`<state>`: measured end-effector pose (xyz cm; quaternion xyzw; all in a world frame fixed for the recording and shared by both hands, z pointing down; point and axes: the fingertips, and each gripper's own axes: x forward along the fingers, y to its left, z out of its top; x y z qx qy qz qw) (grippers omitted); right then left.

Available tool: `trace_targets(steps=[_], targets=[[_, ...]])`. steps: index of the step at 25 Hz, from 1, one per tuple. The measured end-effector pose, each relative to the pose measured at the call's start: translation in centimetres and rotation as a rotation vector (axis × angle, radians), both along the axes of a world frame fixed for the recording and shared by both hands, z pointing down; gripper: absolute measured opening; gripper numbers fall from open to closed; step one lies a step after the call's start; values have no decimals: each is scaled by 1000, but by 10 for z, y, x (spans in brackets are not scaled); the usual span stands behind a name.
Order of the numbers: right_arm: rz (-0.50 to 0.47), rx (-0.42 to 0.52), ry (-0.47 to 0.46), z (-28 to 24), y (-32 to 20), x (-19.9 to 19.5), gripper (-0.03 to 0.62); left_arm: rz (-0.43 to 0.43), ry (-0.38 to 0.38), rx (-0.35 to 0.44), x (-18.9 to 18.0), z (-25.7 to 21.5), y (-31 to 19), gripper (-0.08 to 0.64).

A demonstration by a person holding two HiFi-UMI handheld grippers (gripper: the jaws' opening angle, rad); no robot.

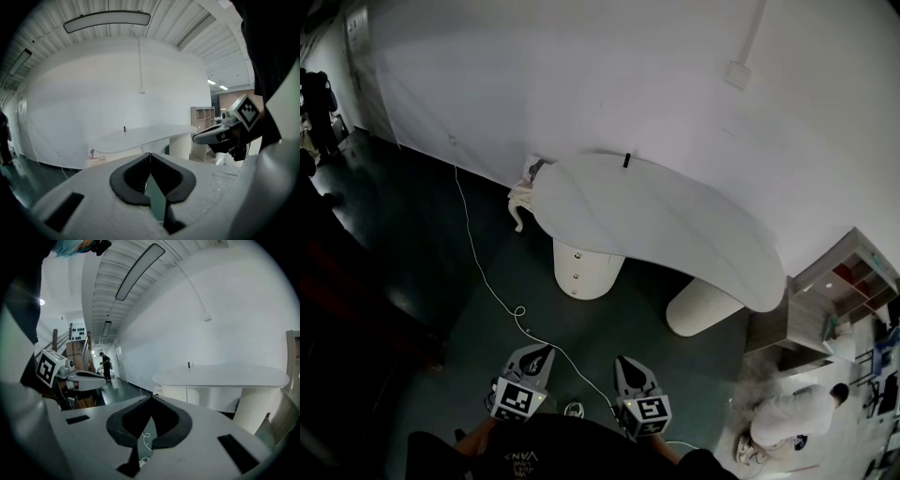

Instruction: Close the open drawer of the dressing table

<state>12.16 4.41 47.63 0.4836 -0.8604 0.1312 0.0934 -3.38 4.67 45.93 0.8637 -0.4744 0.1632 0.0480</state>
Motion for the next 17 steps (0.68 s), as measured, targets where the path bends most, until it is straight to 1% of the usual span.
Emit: trace_targets(steps=[5,10,17], targets=[[1,-9,-7,2,0,3,3,0,-2,8,3,0,-1,18],[4,-15,3,3,-1,7,3,-9,-6,2,5,1,-2,18],[-2,-16,-13,7,1,6,3,-8,-18,-11,7,7,1,18]])
